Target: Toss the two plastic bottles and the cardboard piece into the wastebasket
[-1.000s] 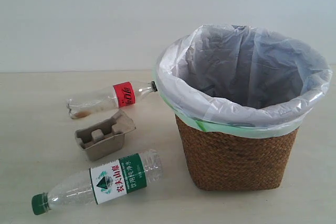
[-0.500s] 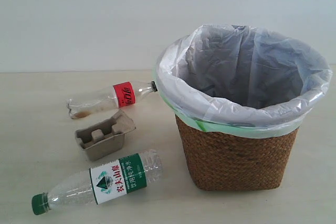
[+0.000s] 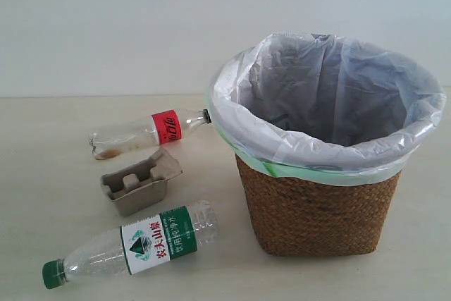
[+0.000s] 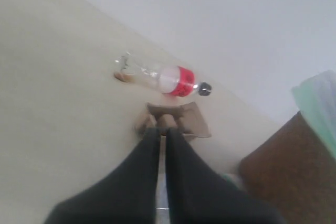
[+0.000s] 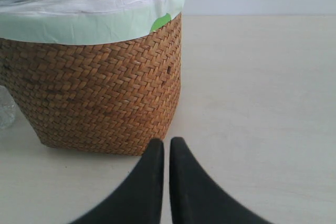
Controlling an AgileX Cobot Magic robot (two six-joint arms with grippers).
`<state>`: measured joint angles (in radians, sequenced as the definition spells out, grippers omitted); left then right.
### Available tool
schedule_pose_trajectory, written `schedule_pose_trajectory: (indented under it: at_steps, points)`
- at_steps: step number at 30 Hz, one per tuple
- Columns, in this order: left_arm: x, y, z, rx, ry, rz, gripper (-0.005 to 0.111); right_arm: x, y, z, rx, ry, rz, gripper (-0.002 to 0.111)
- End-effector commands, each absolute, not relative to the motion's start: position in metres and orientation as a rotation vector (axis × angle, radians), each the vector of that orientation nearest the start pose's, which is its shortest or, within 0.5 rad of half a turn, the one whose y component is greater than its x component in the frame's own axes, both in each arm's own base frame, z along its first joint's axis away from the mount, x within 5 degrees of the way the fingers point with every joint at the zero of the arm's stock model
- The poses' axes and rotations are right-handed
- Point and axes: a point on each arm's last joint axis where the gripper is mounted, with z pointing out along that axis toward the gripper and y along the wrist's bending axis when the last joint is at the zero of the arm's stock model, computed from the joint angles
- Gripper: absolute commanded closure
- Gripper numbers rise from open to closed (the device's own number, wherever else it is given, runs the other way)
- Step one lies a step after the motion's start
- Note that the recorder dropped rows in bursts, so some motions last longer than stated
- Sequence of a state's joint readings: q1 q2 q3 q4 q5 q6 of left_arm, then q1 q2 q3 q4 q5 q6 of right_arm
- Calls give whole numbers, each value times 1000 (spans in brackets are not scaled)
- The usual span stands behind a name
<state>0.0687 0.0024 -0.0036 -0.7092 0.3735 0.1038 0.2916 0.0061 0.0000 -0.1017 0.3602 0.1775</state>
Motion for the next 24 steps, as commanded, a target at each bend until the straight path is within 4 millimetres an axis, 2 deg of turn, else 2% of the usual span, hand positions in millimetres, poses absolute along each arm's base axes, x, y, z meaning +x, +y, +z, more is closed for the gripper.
schedule_pose_trajectory:
  at_steps: [1,11,15,17,19,20,24]
  points:
    - [53,-21,191,-505,1711,-728,103,52,12,181,-170,1837,220,108]
    - [55,-18,195,-545,1649,-734,103,52,12,181,-170,1837,220,108]
    - [56,-9,206,-692,1469,-795,103,52,12,181,-170,1837,220,108]
    - [56,-7,209,-793,1393,-889,103,52,12,181,-170,1837,220,108]
    - [55,-11,213,-714,1429,-876,103,52,12,181,-170,1837,220,108]
    - [54,-13,221,-646,1439,-859,103,52,12,181,-170,1837,220,108]
    - [45,-27,279,-268,1463,-724,103,52,12,181,-170,1837,220,108]
